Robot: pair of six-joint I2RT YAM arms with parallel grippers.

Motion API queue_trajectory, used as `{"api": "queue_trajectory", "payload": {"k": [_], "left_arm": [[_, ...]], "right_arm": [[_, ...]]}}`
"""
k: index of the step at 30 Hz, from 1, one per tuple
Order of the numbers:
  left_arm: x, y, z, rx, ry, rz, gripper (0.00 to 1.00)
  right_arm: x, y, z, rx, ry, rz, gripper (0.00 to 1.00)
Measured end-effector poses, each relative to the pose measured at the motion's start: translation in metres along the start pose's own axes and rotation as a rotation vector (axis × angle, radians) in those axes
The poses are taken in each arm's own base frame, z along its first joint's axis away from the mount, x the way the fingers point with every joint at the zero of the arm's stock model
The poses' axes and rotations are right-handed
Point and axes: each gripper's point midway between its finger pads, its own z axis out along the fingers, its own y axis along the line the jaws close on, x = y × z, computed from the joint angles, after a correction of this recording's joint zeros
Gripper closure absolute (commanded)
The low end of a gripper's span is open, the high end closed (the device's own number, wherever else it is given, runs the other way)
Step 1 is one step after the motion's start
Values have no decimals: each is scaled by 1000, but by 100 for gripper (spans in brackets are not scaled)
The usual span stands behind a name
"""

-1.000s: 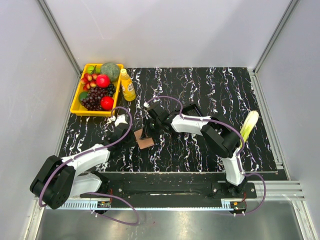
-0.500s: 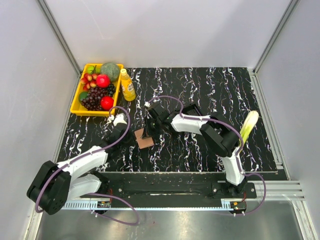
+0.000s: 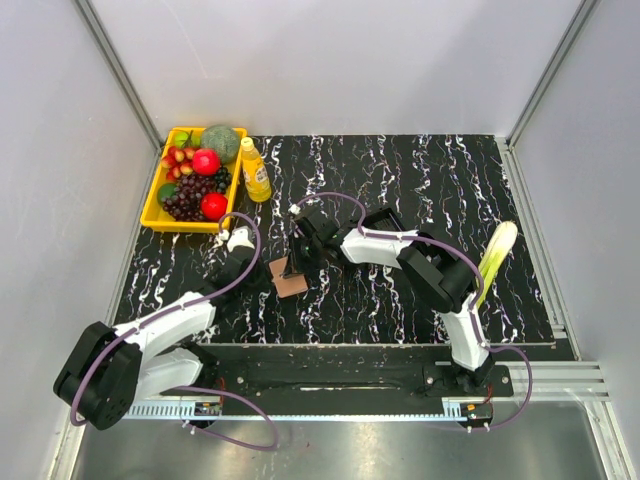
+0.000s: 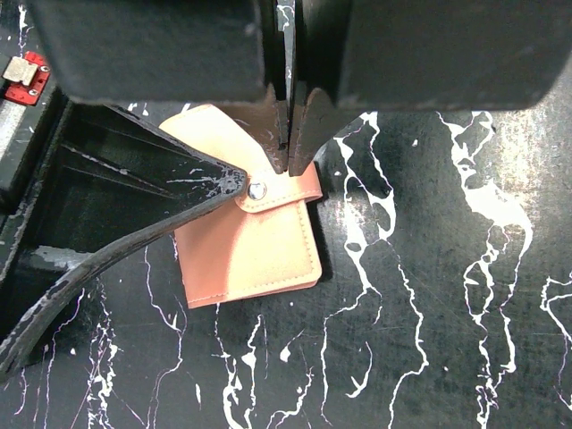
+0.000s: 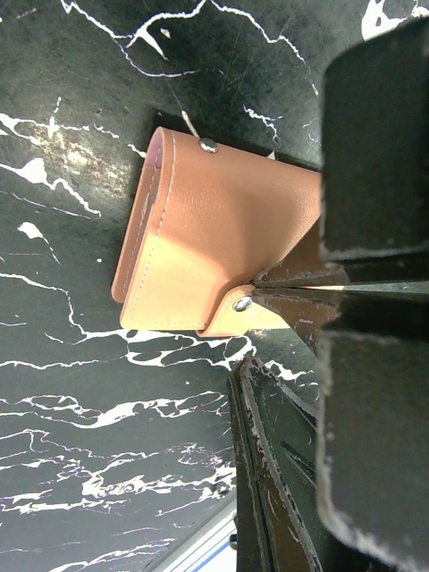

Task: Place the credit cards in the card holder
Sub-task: Close the card holder at the center of the board.

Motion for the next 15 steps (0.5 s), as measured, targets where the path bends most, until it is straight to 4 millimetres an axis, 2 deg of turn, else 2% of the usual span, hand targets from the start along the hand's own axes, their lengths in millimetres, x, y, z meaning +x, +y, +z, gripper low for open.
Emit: {"api": "queue_trajectory", "payload": {"k": [15], "left_arm": [[-3, -6, 0, 30, -9, 5, 100]], "right_arm": [[-8, 11, -11, -35, -40, -36, 100]]}}
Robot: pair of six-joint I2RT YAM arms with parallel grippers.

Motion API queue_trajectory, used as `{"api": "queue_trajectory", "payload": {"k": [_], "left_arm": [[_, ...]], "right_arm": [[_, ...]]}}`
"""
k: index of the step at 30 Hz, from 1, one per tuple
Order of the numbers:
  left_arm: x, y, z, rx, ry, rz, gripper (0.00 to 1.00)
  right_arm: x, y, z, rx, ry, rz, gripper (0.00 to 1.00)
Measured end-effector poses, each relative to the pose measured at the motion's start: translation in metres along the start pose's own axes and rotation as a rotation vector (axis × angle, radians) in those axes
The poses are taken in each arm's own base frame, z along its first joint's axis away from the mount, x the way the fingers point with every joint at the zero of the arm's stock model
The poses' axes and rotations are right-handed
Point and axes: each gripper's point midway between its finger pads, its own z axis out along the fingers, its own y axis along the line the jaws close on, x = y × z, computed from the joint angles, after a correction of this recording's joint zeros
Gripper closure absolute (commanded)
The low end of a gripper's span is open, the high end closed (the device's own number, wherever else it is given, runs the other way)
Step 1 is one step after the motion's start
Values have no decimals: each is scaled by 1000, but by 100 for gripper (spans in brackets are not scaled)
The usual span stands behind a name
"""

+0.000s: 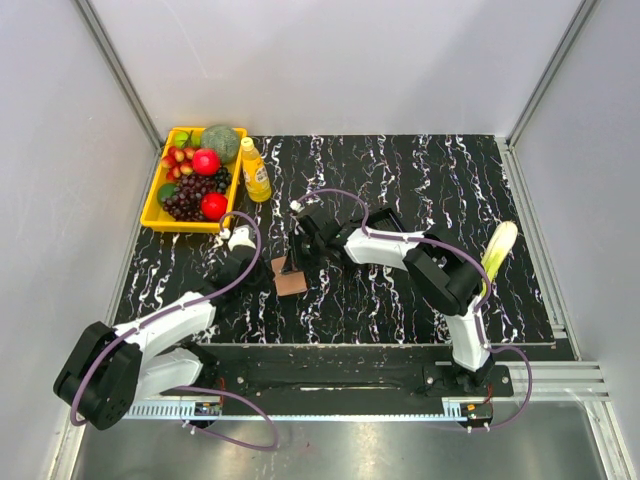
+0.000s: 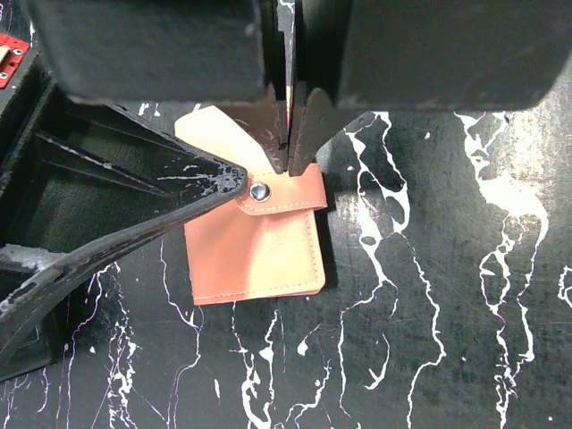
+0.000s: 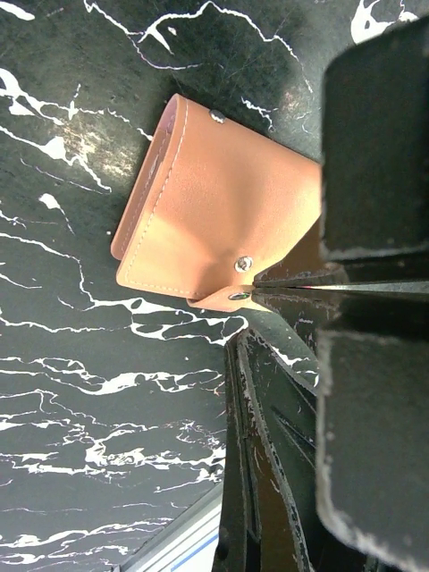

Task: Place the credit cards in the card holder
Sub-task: Close the card holder at the center of the board.

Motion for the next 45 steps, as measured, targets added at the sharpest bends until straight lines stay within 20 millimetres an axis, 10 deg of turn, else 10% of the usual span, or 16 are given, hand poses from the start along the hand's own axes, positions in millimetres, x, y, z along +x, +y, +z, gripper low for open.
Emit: {"api": "queue_trajectory", "payload": {"k": [45], "left_arm": [[0, -8, 0, 37, 4, -1, 100]], "right_arm": [[7, -13, 9, 38, 18, 28, 100]]}}
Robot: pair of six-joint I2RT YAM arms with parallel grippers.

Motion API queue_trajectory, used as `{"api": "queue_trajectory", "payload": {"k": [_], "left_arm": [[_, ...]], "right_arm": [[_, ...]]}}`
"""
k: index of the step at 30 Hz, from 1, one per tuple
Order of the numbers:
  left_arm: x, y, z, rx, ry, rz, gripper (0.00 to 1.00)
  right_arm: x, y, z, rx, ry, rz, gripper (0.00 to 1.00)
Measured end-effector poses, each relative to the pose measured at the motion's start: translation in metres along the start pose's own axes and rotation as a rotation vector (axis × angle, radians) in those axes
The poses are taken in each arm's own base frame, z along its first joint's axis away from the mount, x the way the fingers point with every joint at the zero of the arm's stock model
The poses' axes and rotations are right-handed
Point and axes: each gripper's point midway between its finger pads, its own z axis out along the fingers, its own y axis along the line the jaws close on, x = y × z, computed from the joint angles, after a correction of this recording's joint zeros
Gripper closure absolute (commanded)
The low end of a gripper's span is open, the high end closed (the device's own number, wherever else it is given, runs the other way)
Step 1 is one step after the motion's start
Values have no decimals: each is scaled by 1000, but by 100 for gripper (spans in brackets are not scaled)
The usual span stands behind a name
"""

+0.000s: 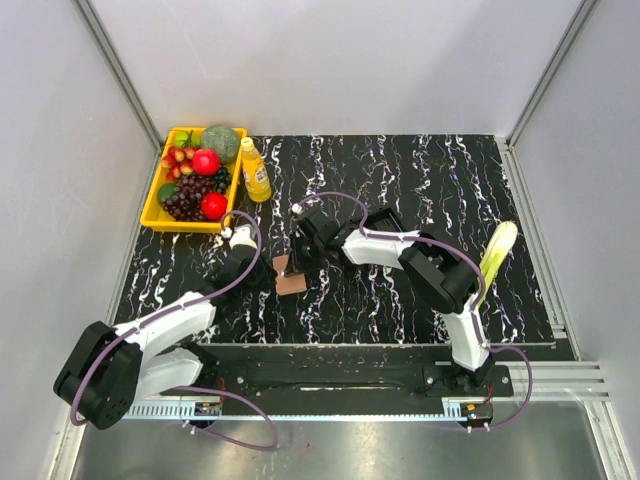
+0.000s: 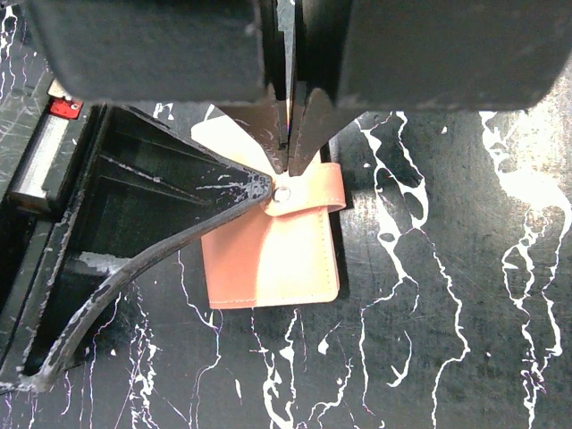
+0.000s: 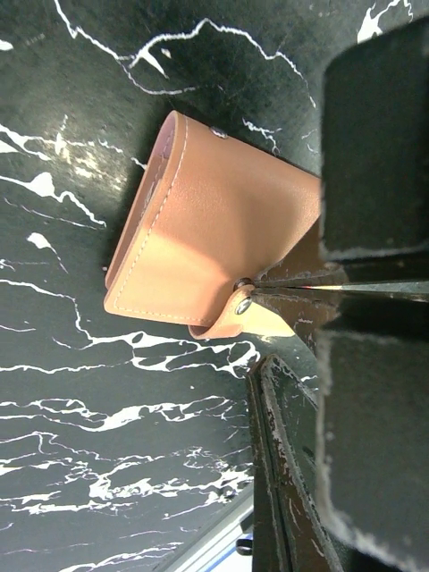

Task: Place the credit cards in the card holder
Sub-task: Close the card holder at the center of the board.

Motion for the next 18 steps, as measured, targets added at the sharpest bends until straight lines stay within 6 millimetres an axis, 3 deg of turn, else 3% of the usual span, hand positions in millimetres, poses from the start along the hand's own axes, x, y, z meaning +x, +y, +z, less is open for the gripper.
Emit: {"api": "queue_trajectory", "payload": {"k": [18], "left_arm": [[6, -1, 13, 21, 5, 21, 100]], "right_arm": [[-13, -5, -1, -8, -45, 8, 100]]}}
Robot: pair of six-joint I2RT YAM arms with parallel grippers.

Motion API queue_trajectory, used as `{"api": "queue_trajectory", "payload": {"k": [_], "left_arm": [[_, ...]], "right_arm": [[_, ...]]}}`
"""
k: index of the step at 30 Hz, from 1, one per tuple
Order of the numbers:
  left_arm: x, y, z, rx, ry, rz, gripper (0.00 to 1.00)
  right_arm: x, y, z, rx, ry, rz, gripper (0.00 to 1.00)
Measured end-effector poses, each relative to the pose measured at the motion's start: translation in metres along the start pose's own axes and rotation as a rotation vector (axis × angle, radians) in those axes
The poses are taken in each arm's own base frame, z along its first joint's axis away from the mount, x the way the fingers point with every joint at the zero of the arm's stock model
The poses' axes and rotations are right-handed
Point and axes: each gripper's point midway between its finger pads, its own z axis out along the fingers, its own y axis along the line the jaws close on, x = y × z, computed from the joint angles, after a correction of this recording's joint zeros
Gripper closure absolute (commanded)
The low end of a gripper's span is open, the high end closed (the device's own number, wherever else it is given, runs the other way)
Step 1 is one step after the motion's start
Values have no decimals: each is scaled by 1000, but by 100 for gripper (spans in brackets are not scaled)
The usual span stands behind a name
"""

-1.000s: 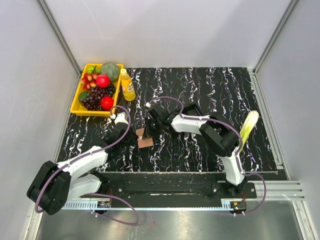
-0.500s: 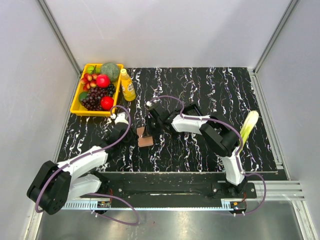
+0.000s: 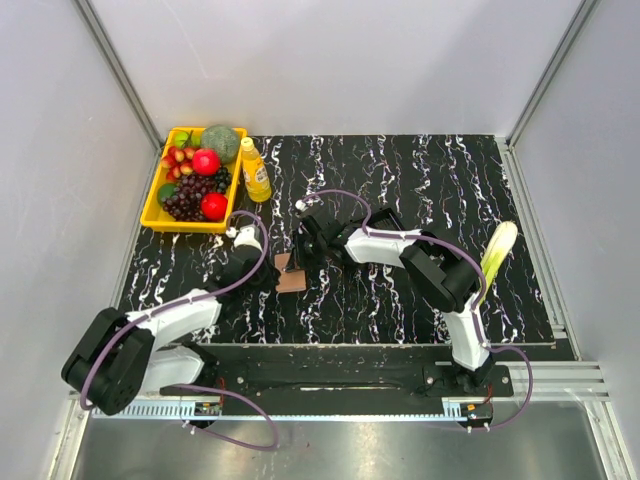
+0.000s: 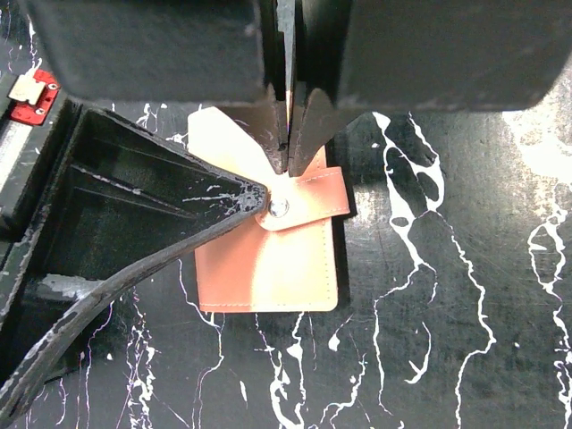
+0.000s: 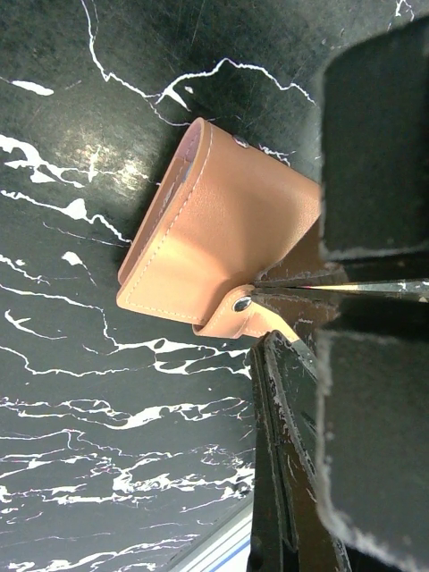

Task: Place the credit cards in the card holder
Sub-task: Close the card holder at the center of the board.

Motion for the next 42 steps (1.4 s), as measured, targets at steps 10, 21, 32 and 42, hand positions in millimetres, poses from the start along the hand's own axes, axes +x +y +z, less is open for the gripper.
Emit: {"api": "queue_trajectory", "payload": {"k": [10, 21, 32, 42], "left_arm": [[-6, -6, 10, 10, -14, 21, 100], [-9, -8, 32, 6, -20, 6, 100], [-4, -7, 26, 42, -33, -10, 100], [2, -8, 6, 74, -22, -9, 100]], "right_arm": [[0, 0, 0, -1, 1, 1, 100], [-2, -3, -1, 5, -3, 6, 99], [2, -4, -1, 7, 15, 12, 99], [5, -5, -8, -1, -18, -13, 100]]}}
